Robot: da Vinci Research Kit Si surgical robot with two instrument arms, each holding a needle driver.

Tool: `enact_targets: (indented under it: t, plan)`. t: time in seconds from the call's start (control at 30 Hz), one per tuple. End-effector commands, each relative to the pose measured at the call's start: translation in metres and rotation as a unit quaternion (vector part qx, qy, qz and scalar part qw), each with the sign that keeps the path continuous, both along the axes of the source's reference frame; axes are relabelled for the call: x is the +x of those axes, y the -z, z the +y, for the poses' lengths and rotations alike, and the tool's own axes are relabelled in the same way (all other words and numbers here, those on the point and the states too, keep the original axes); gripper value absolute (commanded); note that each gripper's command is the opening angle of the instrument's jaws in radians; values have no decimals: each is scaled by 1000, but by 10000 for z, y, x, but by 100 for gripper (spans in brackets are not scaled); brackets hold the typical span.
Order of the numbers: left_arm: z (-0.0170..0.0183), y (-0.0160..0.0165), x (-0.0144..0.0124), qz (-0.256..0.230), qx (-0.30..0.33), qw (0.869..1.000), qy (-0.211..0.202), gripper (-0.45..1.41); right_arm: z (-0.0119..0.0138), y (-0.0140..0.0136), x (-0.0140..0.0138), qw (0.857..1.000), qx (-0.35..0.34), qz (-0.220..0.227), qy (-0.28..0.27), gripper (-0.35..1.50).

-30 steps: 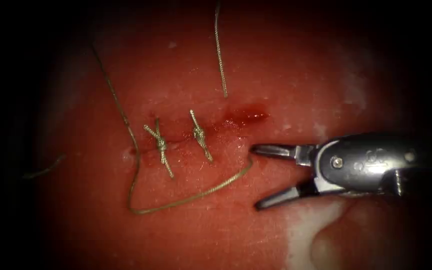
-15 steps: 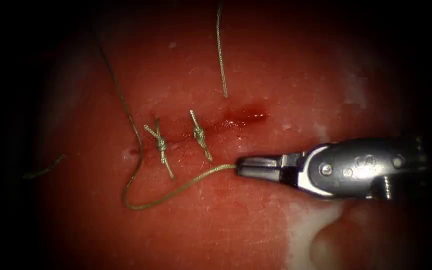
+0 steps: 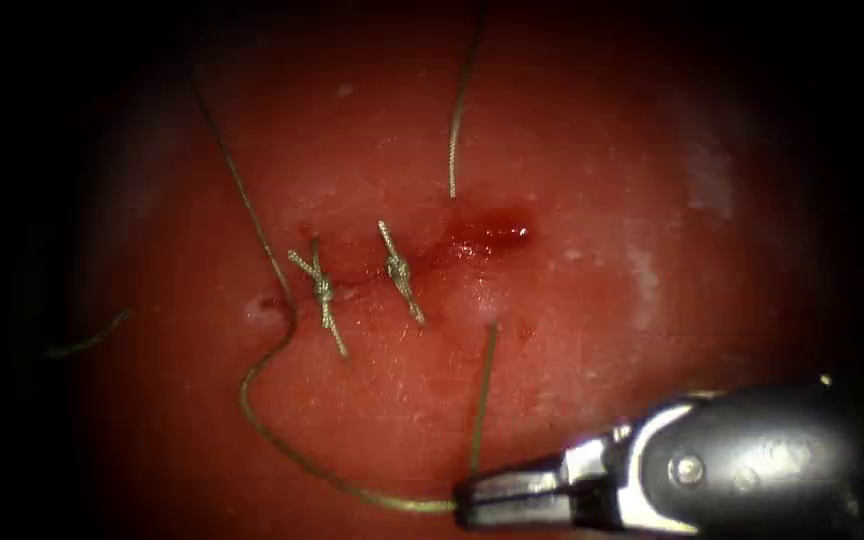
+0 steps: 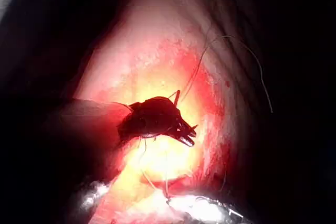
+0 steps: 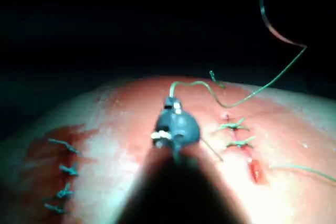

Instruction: Wound Closure

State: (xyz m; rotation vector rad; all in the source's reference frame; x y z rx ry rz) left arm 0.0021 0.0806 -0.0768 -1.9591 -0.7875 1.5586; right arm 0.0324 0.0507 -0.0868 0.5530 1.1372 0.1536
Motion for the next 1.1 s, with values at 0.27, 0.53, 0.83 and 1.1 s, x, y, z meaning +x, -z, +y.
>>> enact_targets:
  t: [0.27, 0.53, 0.83, 1.1]
  plan:
    - [-2, -8, -4, 1, -1, 1000, -2, -35, -20, 29, 28, 999, 38, 16, 17, -35]
    - [1, -13, 7, 7, -2, 1000, -10, -35, -32, 72, 68, 996, 59, 59, 6, 64]
    - [2, -18, 64, 28, -1, 998, -59, -35, 27, 32, -3, 996, -23, 12, -89, 138]
    - [-2, -49, 76, 46, 8, 997, -66, -35, 49, -15, -50, 991, -105, 6, -85, 131]
